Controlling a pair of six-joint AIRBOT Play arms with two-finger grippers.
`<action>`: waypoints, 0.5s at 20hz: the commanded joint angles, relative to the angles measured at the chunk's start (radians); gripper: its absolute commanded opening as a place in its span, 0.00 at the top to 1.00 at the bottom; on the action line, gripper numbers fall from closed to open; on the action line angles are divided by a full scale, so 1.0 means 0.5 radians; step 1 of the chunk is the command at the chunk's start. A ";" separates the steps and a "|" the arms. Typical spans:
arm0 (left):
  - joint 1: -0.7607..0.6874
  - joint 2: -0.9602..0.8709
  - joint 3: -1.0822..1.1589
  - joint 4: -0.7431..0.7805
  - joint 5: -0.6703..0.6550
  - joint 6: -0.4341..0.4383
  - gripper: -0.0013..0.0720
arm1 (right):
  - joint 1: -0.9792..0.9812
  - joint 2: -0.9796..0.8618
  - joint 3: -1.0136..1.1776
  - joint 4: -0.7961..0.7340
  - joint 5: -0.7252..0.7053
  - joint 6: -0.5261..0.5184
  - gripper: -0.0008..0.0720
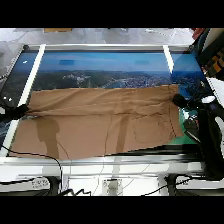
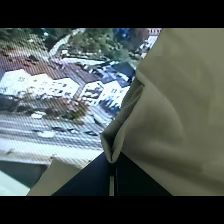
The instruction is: Fold the clothes and pants, and hang the long-sleeved shirts on hangers.
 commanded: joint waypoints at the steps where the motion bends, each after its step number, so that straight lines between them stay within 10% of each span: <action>1: -0.001 -0.021 0.000 -0.039 0.050 0.001 0.96 | 0.062 -0.032 0.002 -0.010 -0.247 0.001 0.94; 3: -0.001 -0.021 0.000 -0.039 0.050 0.002 0.83 | 0.062 -0.060 0.002 -0.018 -0.242 0.004 0.94; 5: -0.001 -0.017 0.001 -0.040 0.037 -0.003 0.00 | 0.062 -0.060 0.002 -0.018 -0.174 0.003 0.80; 7: -0.001 0.030 0.002 -0.039 -0.007 0.001 0.02 | 0.060 -0.049 0.002 -0.024 -0.106 0.003 0.15; 10: 0.000 0.200 0.034 -0.038 -0.011 0.002 0.02 | 0.029 0.063 0.002 -0.127 -0.002 0.004 0.15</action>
